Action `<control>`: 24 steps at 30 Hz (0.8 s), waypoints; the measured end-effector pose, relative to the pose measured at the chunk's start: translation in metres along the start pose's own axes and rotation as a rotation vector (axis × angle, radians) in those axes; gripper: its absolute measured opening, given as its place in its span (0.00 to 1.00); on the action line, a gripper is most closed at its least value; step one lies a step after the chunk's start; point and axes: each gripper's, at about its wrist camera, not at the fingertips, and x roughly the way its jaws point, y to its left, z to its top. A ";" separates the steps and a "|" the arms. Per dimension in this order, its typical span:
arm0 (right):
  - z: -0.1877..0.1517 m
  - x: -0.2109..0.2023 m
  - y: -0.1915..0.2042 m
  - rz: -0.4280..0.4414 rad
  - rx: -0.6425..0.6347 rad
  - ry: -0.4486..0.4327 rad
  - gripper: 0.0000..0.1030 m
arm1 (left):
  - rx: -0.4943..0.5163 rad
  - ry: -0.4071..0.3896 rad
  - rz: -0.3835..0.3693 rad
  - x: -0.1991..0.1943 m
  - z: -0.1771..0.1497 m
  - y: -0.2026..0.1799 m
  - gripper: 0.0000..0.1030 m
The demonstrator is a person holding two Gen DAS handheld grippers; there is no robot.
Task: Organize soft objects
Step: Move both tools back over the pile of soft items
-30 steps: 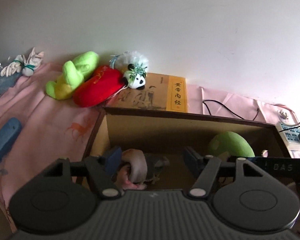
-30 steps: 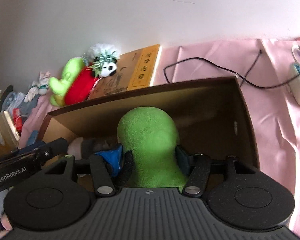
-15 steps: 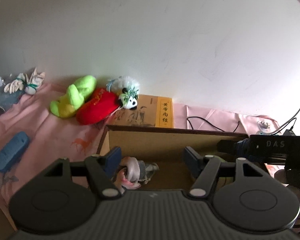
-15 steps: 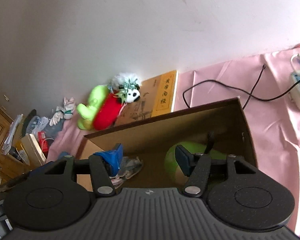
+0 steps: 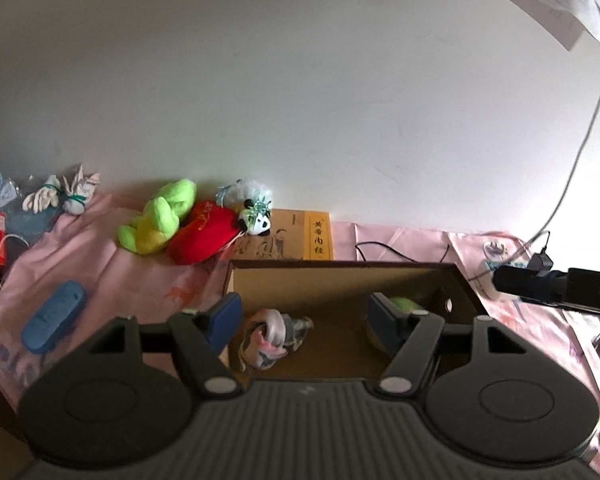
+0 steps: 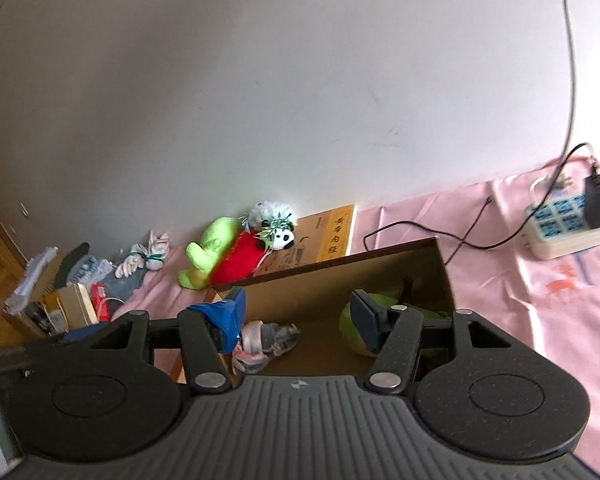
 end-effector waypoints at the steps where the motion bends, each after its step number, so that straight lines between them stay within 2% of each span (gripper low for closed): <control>1: -0.004 -0.006 0.003 -0.012 -0.007 -0.012 0.43 | 0.012 0.003 0.002 -0.004 -0.002 0.000 0.68; 9: -0.037 -0.049 0.013 -0.047 0.034 -0.106 0.43 | 0.034 0.034 -0.023 -0.033 -0.023 0.010 0.68; 14: -0.058 -0.068 0.018 -0.061 0.055 -0.126 0.43 | 0.077 0.056 -0.048 -0.050 -0.043 0.013 0.69; 19: -0.078 -0.081 0.020 -0.069 0.072 -0.106 0.43 | 0.134 0.098 -0.085 -0.061 -0.070 0.012 0.69; 24: -0.099 -0.089 0.025 -0.080 0.042 -0.048 0.42 | 0.173 0.150 -0.107 -0.065 -0.092 0.009 0.69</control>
